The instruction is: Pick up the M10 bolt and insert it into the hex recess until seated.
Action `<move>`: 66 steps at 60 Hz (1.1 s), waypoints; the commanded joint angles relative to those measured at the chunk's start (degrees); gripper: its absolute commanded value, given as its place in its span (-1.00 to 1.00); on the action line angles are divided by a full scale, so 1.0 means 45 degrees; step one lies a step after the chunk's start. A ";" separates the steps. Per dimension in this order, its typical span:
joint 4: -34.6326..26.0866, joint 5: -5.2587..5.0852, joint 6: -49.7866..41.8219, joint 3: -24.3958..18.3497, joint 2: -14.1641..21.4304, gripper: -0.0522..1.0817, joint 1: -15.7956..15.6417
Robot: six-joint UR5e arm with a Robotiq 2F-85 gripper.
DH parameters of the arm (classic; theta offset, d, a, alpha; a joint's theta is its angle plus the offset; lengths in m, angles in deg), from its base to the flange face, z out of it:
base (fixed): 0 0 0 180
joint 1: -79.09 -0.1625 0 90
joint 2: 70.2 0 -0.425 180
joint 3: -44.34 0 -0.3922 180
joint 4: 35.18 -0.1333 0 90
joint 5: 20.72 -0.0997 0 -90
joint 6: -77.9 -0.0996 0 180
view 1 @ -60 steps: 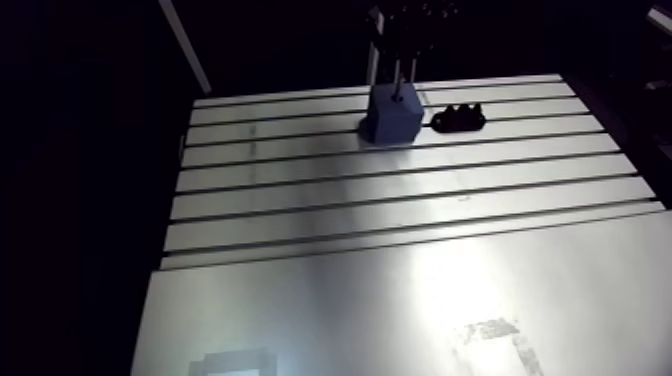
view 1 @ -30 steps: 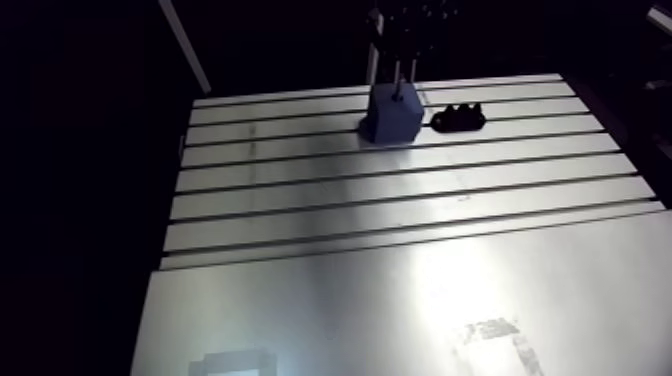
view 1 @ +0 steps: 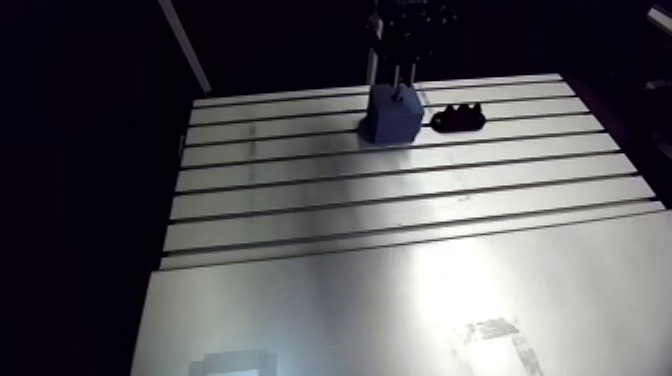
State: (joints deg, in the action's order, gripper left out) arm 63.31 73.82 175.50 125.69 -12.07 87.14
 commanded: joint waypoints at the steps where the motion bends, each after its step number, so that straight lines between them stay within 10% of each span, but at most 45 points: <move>1: 0.0000 -0.0003 0.0000 0.0038 -0.0018 0.50 0.0010; 23: 0.0000 -0.0003 -0.0016 0.0038 -0.0018 0.18 0.0010; 31: 0.0019 -0.0003 -0.0058 0.0038 0.0002 -0.88 0.0010; 66: 0.0645 -0.0202 -0.0039 0.0044 0.0577 -0.89 -0.0009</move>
State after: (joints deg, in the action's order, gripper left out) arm 66.08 73.18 175.32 126.17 -10.89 87.18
